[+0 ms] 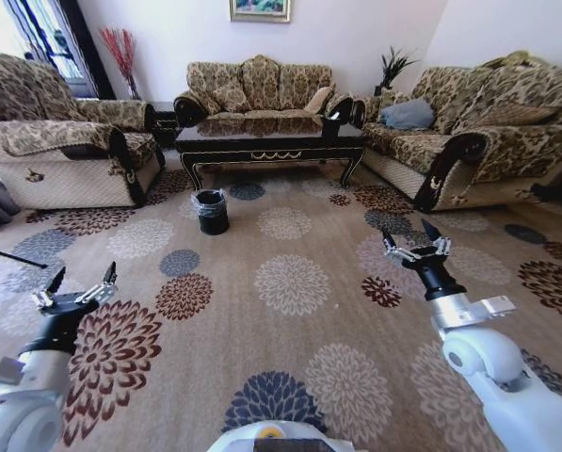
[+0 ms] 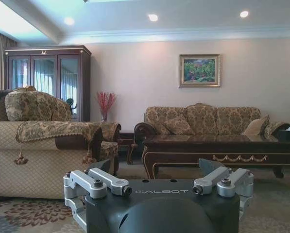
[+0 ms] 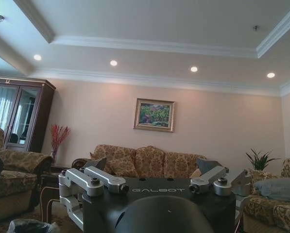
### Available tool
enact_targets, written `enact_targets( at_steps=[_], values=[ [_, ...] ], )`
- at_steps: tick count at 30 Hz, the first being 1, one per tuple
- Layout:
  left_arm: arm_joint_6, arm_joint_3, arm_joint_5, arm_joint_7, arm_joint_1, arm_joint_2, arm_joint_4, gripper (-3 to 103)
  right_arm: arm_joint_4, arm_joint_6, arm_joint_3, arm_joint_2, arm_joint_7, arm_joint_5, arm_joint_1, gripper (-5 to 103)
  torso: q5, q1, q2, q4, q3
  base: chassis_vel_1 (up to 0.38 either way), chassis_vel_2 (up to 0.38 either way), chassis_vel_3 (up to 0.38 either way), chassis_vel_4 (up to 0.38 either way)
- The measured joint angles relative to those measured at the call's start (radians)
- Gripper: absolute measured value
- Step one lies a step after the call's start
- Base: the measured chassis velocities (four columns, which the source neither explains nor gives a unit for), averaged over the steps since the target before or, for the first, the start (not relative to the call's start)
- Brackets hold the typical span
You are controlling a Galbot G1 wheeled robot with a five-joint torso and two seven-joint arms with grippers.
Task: Move to the front of the table and pick up the trash from the floor, then place it into the trash bin.
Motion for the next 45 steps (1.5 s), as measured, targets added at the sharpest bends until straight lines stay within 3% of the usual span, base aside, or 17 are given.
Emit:
enact_targets(
  at_steps=[11, 26, 39, 45],
  values=[
    [0.003, 0.0, 0.009, 0.004, -0.007, -0.067, 0.002, 100, -0.031, -0.03, -0.002, -0.019, -0.009, 0.048, 0.04, 100, -0.0003, 0.011, 0.051, 0.0002, 0.041, 0.0, 0.0, 0.0, 0.0],
    [0.017, 0.018, -0.016, 0.002, -0.043, -0.071, -0.004, 100, -0.017, -0.043, 0.014, 0.011, -0.013, 0.029, 0.003, 100, -0.0003, 0.03, 0.11, 0.0, 0.08, 0.0, 0.0, 0.0, 0.0],
    [0.029, 0.006, -0.039, 0.0, -0.037, -0.058, -0.02, 100, -0.016, -0.047, 0.023, 0.0, -0.012, 0.025, -0.014, 100, -0.0002, 0.043, 0.161, 0.0, 0.118, 0.0, 0.0, 0.0, 0.0],
    [0.03, 0.002, -0.038, 0.0, -0.028, -0.062, -0.029, 100, 0.019, -0.084, 0.05, -0.019, -0.012, 0.036, -0.042, 100, -0.0003, 0.052, 0.188, 0.0, 0.135, 0.0, 0.0, 0.0, 0.0]
  ],
)
